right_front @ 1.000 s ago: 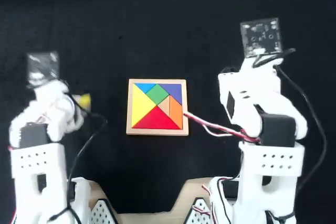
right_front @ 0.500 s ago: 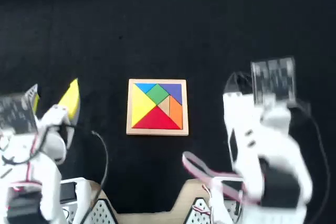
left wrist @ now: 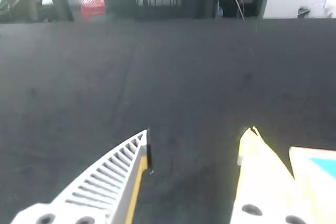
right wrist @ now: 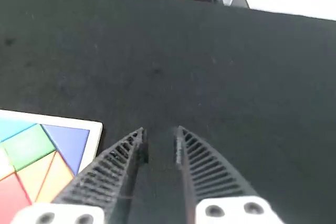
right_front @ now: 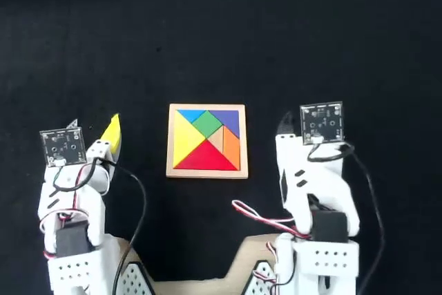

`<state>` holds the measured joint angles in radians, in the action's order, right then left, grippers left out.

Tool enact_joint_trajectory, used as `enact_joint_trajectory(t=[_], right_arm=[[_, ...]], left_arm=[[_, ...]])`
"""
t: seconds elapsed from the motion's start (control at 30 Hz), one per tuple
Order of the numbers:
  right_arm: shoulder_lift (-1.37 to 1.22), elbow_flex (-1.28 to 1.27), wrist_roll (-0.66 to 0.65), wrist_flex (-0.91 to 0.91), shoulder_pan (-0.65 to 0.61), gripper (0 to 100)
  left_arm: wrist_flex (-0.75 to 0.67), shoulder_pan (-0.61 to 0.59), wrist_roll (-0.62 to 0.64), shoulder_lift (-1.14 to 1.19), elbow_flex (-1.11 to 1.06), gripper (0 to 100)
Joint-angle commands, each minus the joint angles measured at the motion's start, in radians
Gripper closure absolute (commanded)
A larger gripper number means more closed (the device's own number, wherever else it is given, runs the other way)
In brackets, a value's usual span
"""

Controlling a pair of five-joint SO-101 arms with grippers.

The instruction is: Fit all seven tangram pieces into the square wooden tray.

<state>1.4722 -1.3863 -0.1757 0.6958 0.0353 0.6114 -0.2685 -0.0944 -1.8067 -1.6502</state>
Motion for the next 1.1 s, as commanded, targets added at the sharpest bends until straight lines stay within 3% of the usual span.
enact_joint_trajectory(t=[0.0, 0.13, 0.23, 0.53, 0.73, 0.93, 1.07], right_arm=[[0.021, -0.051, 0.003, -0.077, -0.075, 99.0], [0.021, -0.137, 0.009, -0.077, -0.242, 98.8], [0.021, -0.203, 0.009, -0.084, -0.295, 98.8], [0.021, -0.262, 0.011, -0.069, 0.005, 98.8], [0.036, -0.191, 0.02, 0.242, 0.025, 98.7], [0.183, 0.025, 0.379, 0.563, 0.002, 98.6], [0.323, -0.17, 0.402, 0.554, -0.043, 98.6]], left_arm=[[-0.015, 0.077, 0.003, -0.008, -0.047, 72], [0.149, 0.2, 0.078, -0.008, -0.048, 72], [0.196, 0.202, 0.129, -0.002, -0.048, 72], [0.279, 0.11, 0.121, -0.008, -0.048, 72], [0.543, 0.131, 0.023, -0.009, -0.015, 73], [0.595, 0.094, 0.025, -0.009, 0.038, 73], [0.589, 0.099, 0.025, -0.009, -0.044, 73]])
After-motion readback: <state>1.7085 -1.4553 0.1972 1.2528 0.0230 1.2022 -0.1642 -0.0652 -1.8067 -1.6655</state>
